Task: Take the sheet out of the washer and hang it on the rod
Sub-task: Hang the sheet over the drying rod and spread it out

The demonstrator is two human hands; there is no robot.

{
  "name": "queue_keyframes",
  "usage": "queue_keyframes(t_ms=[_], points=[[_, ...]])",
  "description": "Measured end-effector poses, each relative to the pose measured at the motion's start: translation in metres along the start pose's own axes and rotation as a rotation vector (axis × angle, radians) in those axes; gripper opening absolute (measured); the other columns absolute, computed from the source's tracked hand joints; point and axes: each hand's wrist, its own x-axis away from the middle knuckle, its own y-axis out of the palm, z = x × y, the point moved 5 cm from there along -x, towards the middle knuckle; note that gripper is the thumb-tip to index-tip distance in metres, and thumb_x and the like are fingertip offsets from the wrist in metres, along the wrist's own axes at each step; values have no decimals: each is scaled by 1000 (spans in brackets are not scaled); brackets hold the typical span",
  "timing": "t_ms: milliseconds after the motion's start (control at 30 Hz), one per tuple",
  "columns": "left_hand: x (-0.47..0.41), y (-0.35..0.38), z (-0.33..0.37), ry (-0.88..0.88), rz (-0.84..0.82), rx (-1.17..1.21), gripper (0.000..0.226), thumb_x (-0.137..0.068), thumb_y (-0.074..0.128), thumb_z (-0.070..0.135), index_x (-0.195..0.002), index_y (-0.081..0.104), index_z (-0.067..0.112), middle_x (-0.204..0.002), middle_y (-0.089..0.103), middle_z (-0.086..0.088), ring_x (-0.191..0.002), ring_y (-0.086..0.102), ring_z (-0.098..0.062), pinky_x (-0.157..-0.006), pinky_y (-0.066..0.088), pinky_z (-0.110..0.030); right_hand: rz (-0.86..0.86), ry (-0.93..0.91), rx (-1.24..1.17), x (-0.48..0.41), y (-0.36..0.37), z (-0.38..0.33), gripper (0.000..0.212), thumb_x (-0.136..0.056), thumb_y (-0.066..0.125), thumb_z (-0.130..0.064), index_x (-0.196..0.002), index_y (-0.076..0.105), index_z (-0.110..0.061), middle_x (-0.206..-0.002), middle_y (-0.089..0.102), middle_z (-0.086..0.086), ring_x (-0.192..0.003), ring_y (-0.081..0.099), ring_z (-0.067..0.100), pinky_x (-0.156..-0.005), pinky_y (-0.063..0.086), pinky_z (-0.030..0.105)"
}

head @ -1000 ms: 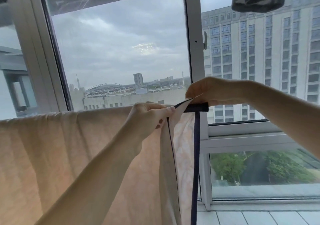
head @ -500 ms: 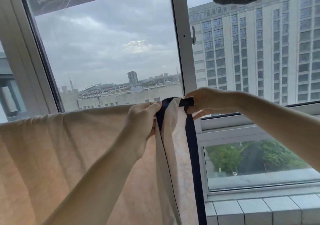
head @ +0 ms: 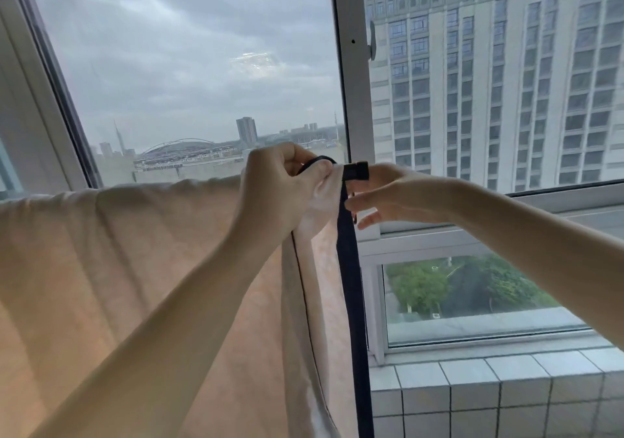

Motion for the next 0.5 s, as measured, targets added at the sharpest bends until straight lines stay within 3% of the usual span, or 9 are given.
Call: queue_keyframes(t_ms=[67,133,233,300,367,400,433,500], points=[[-1,0,4,81,23,-109,10,-82,74,25,-74,70,21,-59,65,8,-60,63,-6,-60,50,-23,103,-30,59,-5,5,-1,26,-87,64,-17,-113,64,-14,-110,70,2,-103,66,18,-87,54,35],[-2,-2,11,171,43,-230,8,-83,72,25,-76,70,22,-55,57,12,-55,55,-2,-55,40,-16,260,-66,120,-9,3,-3,12,-91,61,-16,-100,69,-12,-95,72,2,-93,68,16,-83,56,32],[-7,-11,23,292,103,-424,7,-84,65,19,-83,70,24,-54,49,13,-54,51,-6,-55,43,-19,527,-114,250,-10,-6,-6,15,-93,62,-15,-89,66,-1,-80,66,10,-76,64,21,-73,52,35],[-6,-15,29,361,130,-506,11,-83,60,17,-86,70,22,-56,48,10,-60,54,-16,-61,48,-29,563,-158,315,-7,-4,-8,19,-93,61,-18,-88,64,0,-74,63,6,-69,58,19,-68,46,34],[4,-13,31,414,129,-515,14,-83,56,22,-88,69,18,-62,51,10,-64,56,-16,-59,43,-25,524,-181,364,-3,5,-5,12,-94,60,-24,-95,70,-17,-82,72,3,-79,68,22,-76,54,39],[13,-10,29,433,124,-488,17,-83,55,28,-88,67,18,-63,52,11,-63,55,-13,-57,39,-22,522,-185,395,0,9,-3,14,-94,59,-27,-99,70,-21,-88,73,9,-85,69,29,-80,55,43],[23,-8,25,445,120,-451,19,-86,57,34,-87,66,17,-65,54,12,-62,54,-10,-57,37,-20,533,-183,415,5,13,0,16,-94,59,-28,-99,70,-18,-87,72,14,-81,68,34,-78,55,46],[43,-4,11,443,118,-391,19,-89,64,34,-92,65,15,-75,63,11,-65,55,-6,-59,42,-19,581,-195,438,16,17,4,18,-93,60,-22,-89,63,-6,-62,63,1,-52,55,17,-56,46,28]])
